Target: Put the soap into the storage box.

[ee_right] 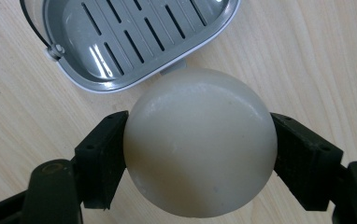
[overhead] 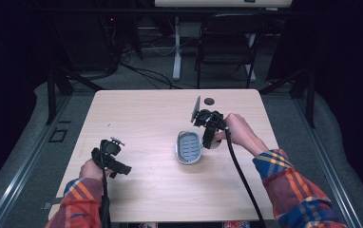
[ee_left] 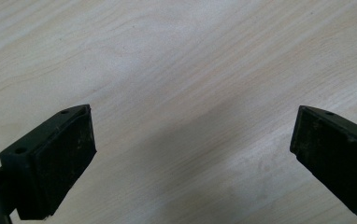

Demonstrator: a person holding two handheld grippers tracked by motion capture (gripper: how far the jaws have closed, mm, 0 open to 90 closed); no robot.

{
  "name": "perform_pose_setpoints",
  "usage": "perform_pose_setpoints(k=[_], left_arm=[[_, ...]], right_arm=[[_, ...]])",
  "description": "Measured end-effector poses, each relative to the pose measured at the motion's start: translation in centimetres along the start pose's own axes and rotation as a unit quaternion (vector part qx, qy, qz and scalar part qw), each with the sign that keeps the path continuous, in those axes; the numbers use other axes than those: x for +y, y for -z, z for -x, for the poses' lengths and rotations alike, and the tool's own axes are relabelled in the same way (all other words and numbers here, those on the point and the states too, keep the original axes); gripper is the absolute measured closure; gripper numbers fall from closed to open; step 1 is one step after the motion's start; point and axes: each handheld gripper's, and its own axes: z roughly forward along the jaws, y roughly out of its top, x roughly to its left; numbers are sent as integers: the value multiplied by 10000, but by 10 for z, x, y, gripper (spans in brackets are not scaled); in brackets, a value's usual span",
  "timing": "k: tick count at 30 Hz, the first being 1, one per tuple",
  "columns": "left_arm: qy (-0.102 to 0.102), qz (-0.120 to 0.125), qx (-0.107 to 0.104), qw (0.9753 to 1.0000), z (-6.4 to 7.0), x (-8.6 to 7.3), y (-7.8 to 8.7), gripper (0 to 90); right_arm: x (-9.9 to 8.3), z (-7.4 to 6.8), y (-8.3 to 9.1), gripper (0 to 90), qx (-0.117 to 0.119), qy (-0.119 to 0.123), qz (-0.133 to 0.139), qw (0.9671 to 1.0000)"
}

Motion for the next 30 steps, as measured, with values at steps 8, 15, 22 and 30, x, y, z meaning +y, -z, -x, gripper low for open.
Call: perform_pose_setpoints(k=[8,15,22,30], left_arm=[[0,9,-15,10000,0,0,0,0],[-11,7,-29,10000,0,0,0,1],[-9,-7,-52,10000,0,0,0,1],[-17,-13,-58,10000,0,0,0,1]], right_arm=[[15,-5,3,245,14,131,6,9999],[27,-11,1,245,36,242,-4,9997],[36,-15,0,245,42,309,22,9995],[45,-19,-4,245,74,360,45,9993]])
